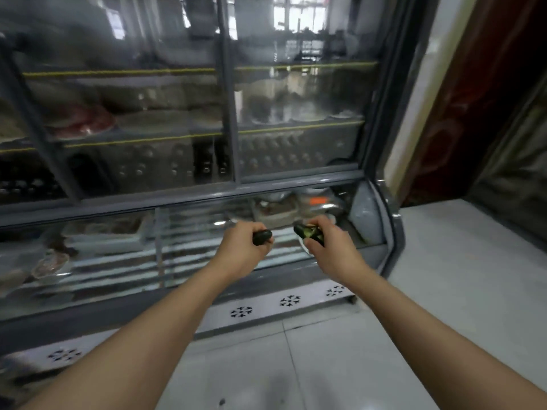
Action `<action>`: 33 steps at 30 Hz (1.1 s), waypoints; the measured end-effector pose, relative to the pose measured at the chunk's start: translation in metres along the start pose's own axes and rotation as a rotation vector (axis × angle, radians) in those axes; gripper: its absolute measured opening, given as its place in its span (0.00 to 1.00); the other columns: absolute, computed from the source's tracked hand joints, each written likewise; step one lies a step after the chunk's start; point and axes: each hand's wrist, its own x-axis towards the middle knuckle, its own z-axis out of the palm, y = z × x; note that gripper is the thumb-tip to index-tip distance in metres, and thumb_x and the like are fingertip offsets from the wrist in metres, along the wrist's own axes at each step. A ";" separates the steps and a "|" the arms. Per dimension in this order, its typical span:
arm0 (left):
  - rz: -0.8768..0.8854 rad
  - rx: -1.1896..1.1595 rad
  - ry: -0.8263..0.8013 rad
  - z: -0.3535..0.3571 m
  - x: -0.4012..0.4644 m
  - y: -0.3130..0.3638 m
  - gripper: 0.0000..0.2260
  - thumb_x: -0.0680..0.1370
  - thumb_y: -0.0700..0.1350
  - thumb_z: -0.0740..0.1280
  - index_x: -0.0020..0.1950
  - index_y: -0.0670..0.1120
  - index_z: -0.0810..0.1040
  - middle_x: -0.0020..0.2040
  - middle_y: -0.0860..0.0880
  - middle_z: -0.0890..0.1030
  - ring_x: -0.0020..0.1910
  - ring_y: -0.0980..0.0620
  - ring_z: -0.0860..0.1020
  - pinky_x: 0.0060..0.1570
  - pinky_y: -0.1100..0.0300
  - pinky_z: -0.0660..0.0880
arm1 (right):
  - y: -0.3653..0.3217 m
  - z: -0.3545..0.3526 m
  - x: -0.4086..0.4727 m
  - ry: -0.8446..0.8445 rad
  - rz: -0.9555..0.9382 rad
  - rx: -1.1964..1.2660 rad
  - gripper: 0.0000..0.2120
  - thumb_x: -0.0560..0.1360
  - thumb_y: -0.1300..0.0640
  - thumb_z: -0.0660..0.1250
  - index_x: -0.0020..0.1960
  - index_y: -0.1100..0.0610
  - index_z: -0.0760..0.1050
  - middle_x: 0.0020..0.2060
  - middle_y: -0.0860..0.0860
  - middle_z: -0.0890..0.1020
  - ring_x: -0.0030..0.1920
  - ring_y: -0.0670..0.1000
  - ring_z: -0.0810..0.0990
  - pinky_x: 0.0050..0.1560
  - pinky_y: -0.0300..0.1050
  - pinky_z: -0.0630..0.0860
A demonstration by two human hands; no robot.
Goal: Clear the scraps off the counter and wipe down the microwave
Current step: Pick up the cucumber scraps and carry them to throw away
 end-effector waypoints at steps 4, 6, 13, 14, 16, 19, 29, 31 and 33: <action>0.079 0.026 -0.138 0.073 0.029 0.048 0.03 0.75 0.39 0.69 0.42 0.46 0.80 0.40 0.49 0.81 0.39 0.52 0.77 0.36 0.64 0.72 | 0.061 -0.058 -0.014 0.094 0.123 0.006 0.11 0.78 0.58 0.62 0.60 0.54 0.69 0.45 0.48 0.75 0.40 0.47 0.73 0.34 0.37 0.68; 0.127 0.022 -0.185 0.106 0.046 0.069 0.05 0.75 0.39 0.69 0.40 0.48 0.78 0.34 0.55 0.77 0.34 0.58 0.74 0.31 0.71 0.67 | 0.090 -0.082 -0.018 0.145 0.187 0.022 0.10 0.78 0.58 0.62 0.59 0.54 0.69 0.43 0.48 0.75 0.38 0.45 0.73 0.36 0.40 0.70; 0.261 0.064 -0.307 0.205 0.121 0.124 0.06 0.73 0.41 0.70 0.39 0.51 0.79 0.36 0.55 0.78 0.38 0.56 0.76 0.37 0.64 0.69 | 0.184 -0.155 -0.002 0.291 0.341 0.011 0.08 0.77 0.59 0.63 0.54 0.49 0.69 0.41 0.46 0.75 0.37 0.41 0.72 0.30 0.31 0.63; 0.272 0.065 -0.324 0.218 0.136 0.131 0.06 0.73 0.41 0.70 0.39 0.52 0.79 0.36 0.57 0.78 0.39 0.58 0.76 0.37 0.66 0.69 | 0.195 -0.165 0.004 0.310 0.359 -0.001 0.08 0.77 0.59 0.63 0.52 0.48 0.69 0.40 0.45 0.74 0.37 0.41 0.72 0.31 0.32 0.63; 0.293 0.052 -0.363 0.244 0.166 0.148 0.06 0.73 0.41 0.70 0.40 0.52 0.80 0.38 0.57 0.79 0.40 0.59 0.76 0.38 0.68 0.68 | 0.216 -0.188 0.017 0.343 0.393 -0.026 0.07 0.77 0.59 0.62 0.51 0.48 0.68 0.38 0.44 0.74 0.37 0.41 0.72 0.31 0.33 0.64; 0.326 0.038 -0.425 0.283 0.211 0.177 0.06 0.73 0.41 0.71 0.41 0.52 0.79 0.36 0.58 0.78 0.37 0.63 0.75 0.34 0.70 0.66 | 0.244 -0.224 0.034 0.393 0.464 -0.036 0.06 0.78 0.59 0.62 0.52 0.50 0.69 0.39 0.46 0.73 0.37 0.42 0.71 0.31 0.36 0.64; 0.448 0.011 -0.552 0.413 0.313 0.271 0.06 0.73 0.42 0.71 0.39 0.52 0.80 0.38 0.55 0.80 0.39 0.56 0.78 0.36 0.68 0.73 | 0.344 -0.331 0.074 0.525 0.593 -0.026 0.07 0.78 0.59 0.62 0.55 0.52 0.70 0.46 0.54 0.77 0.38 0.49 0.73 0.31 0.39 0.68; 0.446 0.011 -0.560 0.441 0.331 0.291 0.08 0.73 0.42 0.71 0.37 0.53 0.78 0.37 0.55 0.80 0.39 0.56 0.78 0.39 0.63 0.74 | 0.372 -0.355 0.086 0.533 0.589 -0.025 0.07 0.78 0.59 0.62 0.56 0.52 0.70 0.45 0.53 0.77 0.38 0.49 0.73 0.31 0.39 0.68; 0.435 0.008 -0.562 0.472 0.348 0.309 0.08 0.74 0.42 0.71 0.37 0.53 0.78 0.34 0.56 0.78 0.36 0.57 0.76 0.36 0.63 0.71 | 0.403 -0.380 0.100 0.523 0.579 -0.026 0.08 0.78 0.59 0.61 0.56 0.52 0.69 0.45 0.53 0.77 0.39 0.49 0.73 0.32 0.39 0.69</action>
